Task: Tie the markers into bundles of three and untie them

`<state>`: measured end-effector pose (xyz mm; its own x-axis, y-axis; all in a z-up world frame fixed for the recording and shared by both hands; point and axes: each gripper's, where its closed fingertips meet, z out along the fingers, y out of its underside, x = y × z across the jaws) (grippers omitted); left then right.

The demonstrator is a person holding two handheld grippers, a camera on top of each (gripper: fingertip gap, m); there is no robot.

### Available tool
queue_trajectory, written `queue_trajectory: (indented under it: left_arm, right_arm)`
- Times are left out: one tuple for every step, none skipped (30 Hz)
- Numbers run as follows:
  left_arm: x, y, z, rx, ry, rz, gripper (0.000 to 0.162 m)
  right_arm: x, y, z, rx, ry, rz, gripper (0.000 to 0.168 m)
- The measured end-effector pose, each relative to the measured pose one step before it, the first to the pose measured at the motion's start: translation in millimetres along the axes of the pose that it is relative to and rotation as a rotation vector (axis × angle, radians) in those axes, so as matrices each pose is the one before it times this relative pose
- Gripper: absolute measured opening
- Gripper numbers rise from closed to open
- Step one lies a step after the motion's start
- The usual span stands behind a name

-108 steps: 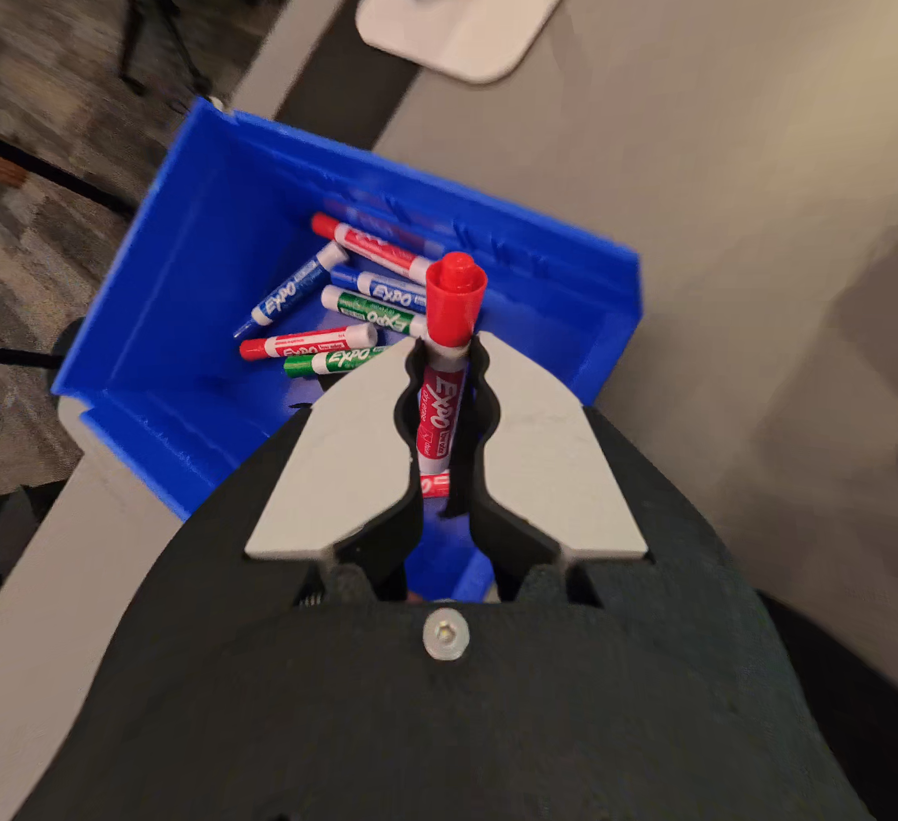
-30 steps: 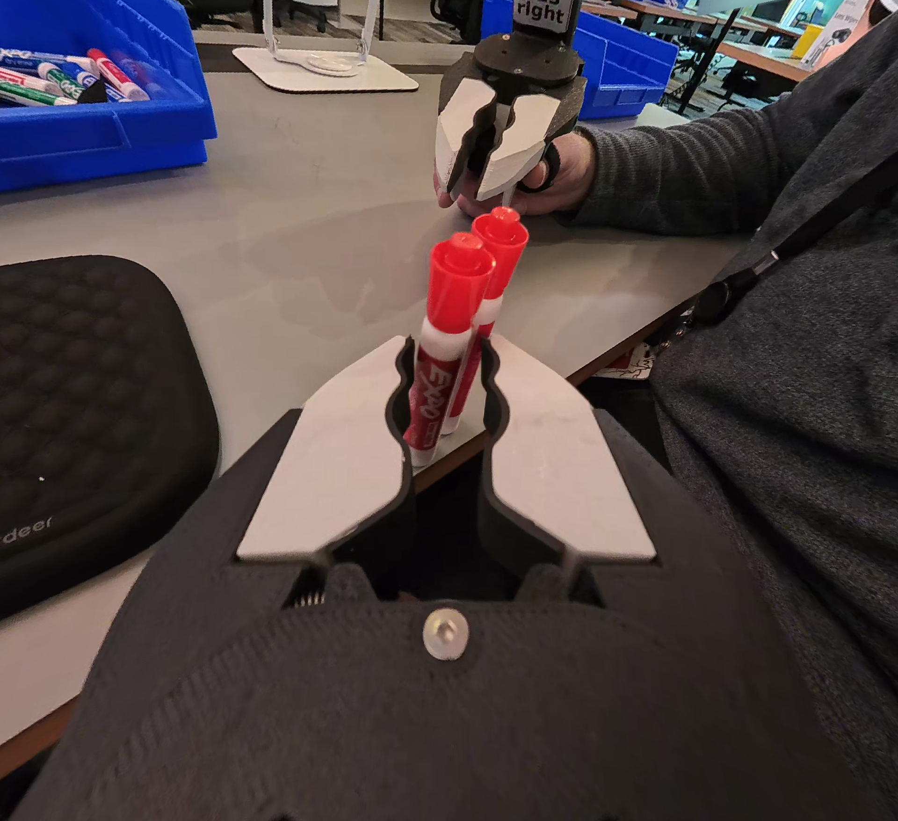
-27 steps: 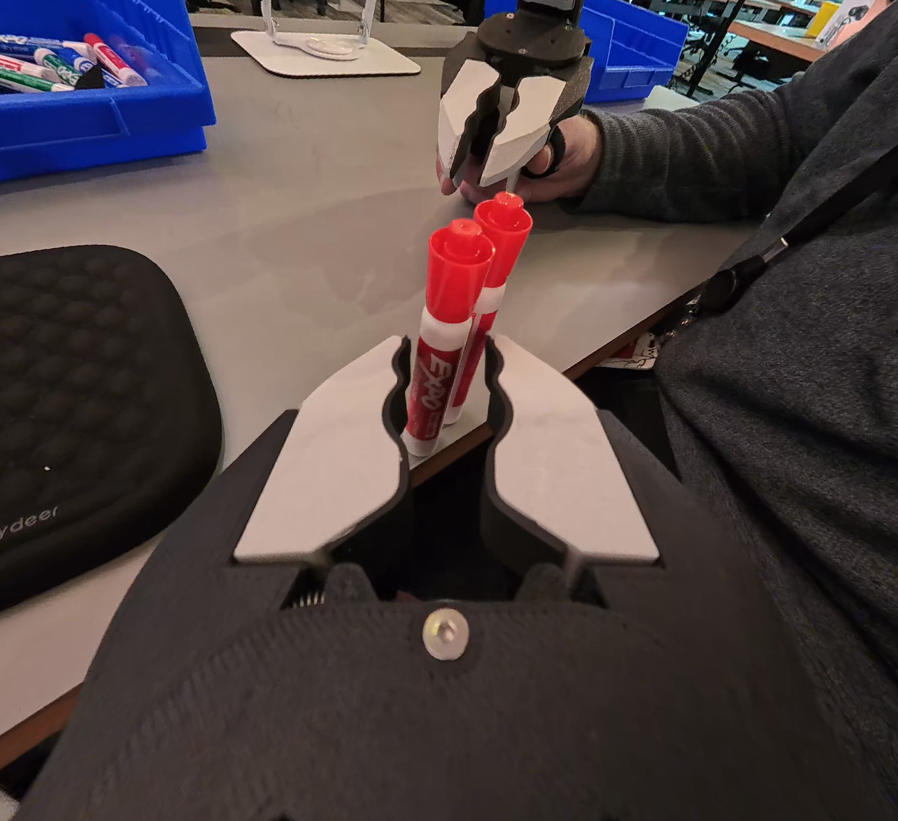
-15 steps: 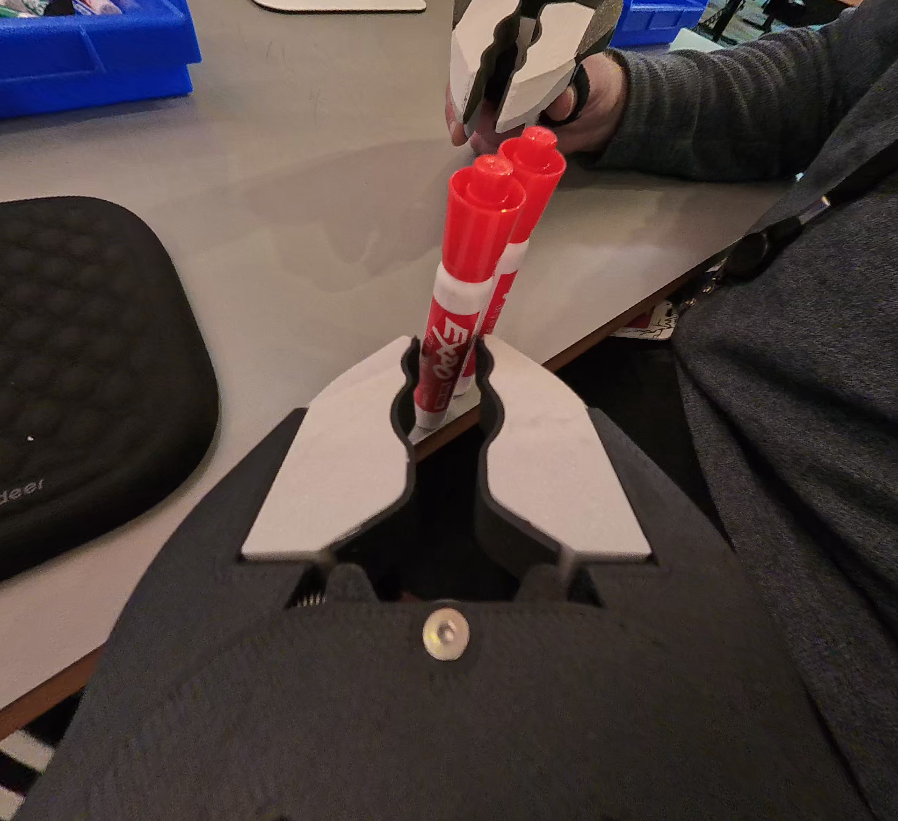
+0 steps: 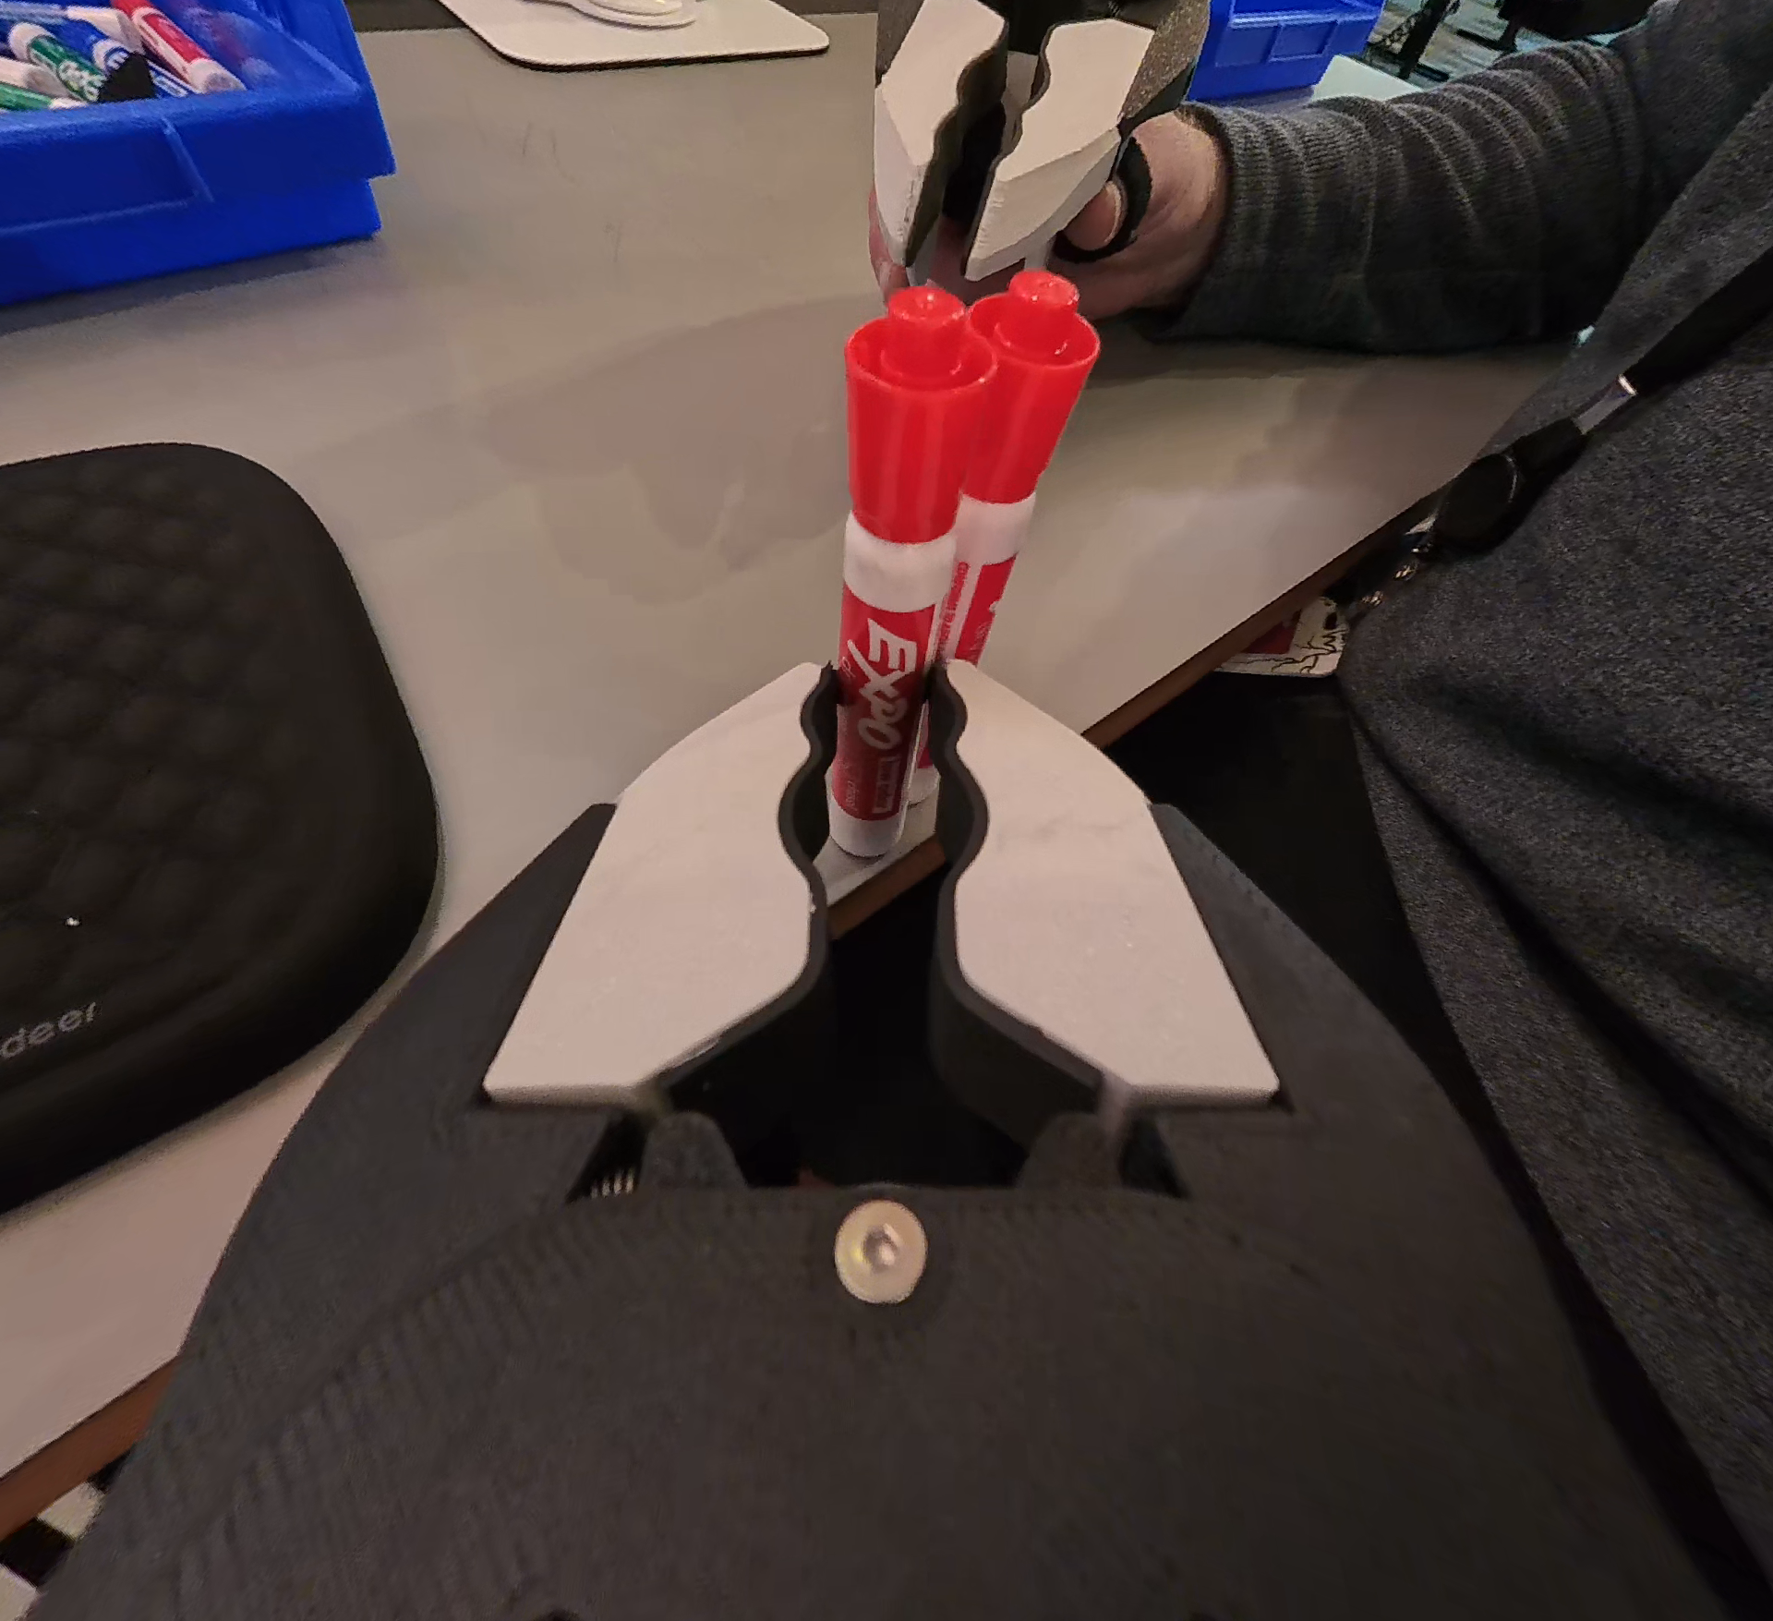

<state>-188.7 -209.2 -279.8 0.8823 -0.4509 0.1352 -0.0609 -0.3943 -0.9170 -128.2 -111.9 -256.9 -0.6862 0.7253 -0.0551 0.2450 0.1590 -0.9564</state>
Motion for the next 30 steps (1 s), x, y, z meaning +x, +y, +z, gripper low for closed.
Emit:
queue_trajectory:
  left_arm:
    - [-0.78,-0.64,-0.38,0.0029,-0.0053,0.0055,0.018]
    - [-0.18,-0.64,-0.41,0.0050,-0.0011,0.0028,0.018]
    - [-0.57,0.53,-0.11,-0.0010,-0.0018,-0.0010,0.018]
    - [0.00,1.00,0.10,-0.0036,0.0000,0.0027,0.018]
    - [0.68,-0.12,0.33,0.0027,0.0025,0.0022,0.018]
    - [0.69,-0.29,0.55,0.0027,0.0042,-0.0031,0.018]
    - [0.62,1.30,0.70,-0.0051,0.0054,-0.0015,0.018]
    - [-0.41,-0.07,0.20,0.0049,-0.0042,0.0062,0.018]
    - [-0.75,0.04,0.00,0.0007,-0.0042,0.0032,0.018]
    - [0.62,0.28,-0.36,-0.0006,0.0058,-0.0021,0.018]
    - [1.17,0.34,-0.30,-0.0001,0.0047,0.0027,0.018]
    - [0.36,0.21,-0.05,-0.0013,-0.0031,0.0081,0.018]
    - [0.49,-0.01,0.18,-0.0038,-0.0016,0.0037,0.018]
    - [1.24,0.10,0.36,-0.0018,0.0057,0.0004,0.018]
    - [-0.21,0.14,0.02,0.0005,-0.0013,-0.0023,0.018]
    - [-1.58,1.17,0.02,-0.0070,-0.0081,-0.0010,0.018]
    - [-0.29,1.15,0.31,-0.0058,0.0009,-0.0023,0.021]
    - [0.52,1.08,0.65,-0.0041,0.0039,-0.0049,0.022]
    - [0.69,1.24,0.96,-0.0082,0.0022,0.0022,0.023]
    - [1.02,1.08,0.48,-0.0085,0.0030,0.0052,0.023]
    - [0.40,0.60,0.41,-0.0042,0.0008,0.0002,0.024]
    - [0.13,-0.14,-0.23,0.0010,0.0014,-0.0034,0.025]
    - [-0.03,-0.12,-0.50,0.0019,0.0009,-0.0026,0.026]
    - [-0.69,0.59,-0.44,-0.0015,-0.0027,-0.0049,0.027]
    - [-0.18,0.97,-0.16,-0.0038,-0.0008,-0.0023,0.028]
    - [0.32,0.73,0.42,-0.0054,0.0002,0.0025,0.028]
    - [0.54,1.33,0.89,-0.0111,0.0002,0.0039,0.028]
    - [0.83,1.20,0.58,-0.0094,0.0011,0.0049,0.029]
    - [0.04,1.06,-0.15,-0.0053,-0.0017,0.0000,0.029]
    - [-0.32,-0.56,-1.17,0.0059,-0.0032,-0.0019,0.028]
  right_arm:
    - [-0.04,-0.04,0.08,0.0001,-0.0006,0.0004,0.013]
    - [0.00,0.01,-0.06,0.0000,-0.0004,0.0003,0.013]
    - [-0.08,0.00,0.00,0.0000,-0.0006,0.0000,0.013]
    - [-0.05,0.02,-0.01,-0.0002,-0.0003,0.0002,0.013]
    - [-0.01,0.01,-0.01,-0.0001,0.0000,0.0001,0.013]
    - [-0.03,0.00,0.00,0.0000,-0.0003,-0.0002,0.013]
    - [-0.14,-0.02,0.07,0.0000,-0.0006,-0.0002,0.013]
    - [-0.07,0.02,-0.13,0.0001,-0.0006,-0.0001,0.013]
    - [-0.06,-0.02,0.12,-0.0002,-0.0005,0.0000,0.013]
    - [-0.04,0.05,-0.03,-0.0004,-0.0004,-0.0001,0.013]
    - [-0.15,0.00,0.01,0.0001,-0.0002,-0.0004,0.013]
    - [0.09,-0.05,-0.03,0.0005,0.0000,-0.0002,0.013]
    - [0.01,-0.05,-0.03,0.0005,-0.0002,0.0004,0.013]
    - [-0.03,-0.04,-0.04,0.0004,-0.0004,0.0007,0.013]
    - [0.05,-0.03,-0.10,0.0005,-0.0005,0.0005,0.013]
    - [-0.10,-0.03,-0.04,0.0004,-0.0002,0.0001,0.013]
    - [0.06,-0.01,0.01,0.0001,0.0003,-0.0004,0.013]
    - [-0.14,0.05,0.04,-0.0004,0.0002,-0.0007,0.013]
    - [0.00,0.06,0.08,-0.0008,-0.0003,-0.0006,0.013]
    - [-0.14,0.05,-0.02,-0.0003,-0.0003,-0.0005,0.013]
    - [-0.01,-0.03,0.02,0.0002,-0.0002,-0.0003,0.013]
    - [-0.07,-0.04,0.02,0.0003,-0.0005,0.0002,0.013]
    - [0.04,-0.03,-0.04,0.0004,-0.0001,0.0003,0.013]
    - [0.08,0.00,-0.06,0.0002,0.0003,0.0003,0.013]
    - [-0.11,0.02,0.05,-0.0003,-0.0003,0.0000,0.013]
    - [-0.04,0.03,-0.02,-0.0002,-0.0005,-0.0003,0.013]
    - [0.00,0.00,0.00,0.0000,0.0000,-0.0001,0.013]
    - [-0.01,0.00,0.00,0.0000,0.0000,0.0002,0.013]
    - [-0.07,-0.01,0.07,0.0000,-0.0001,-0.0001,0.013]
    - [0.04,0.01,0.00,-0.0001,0.0002,-0.0002,0.013]
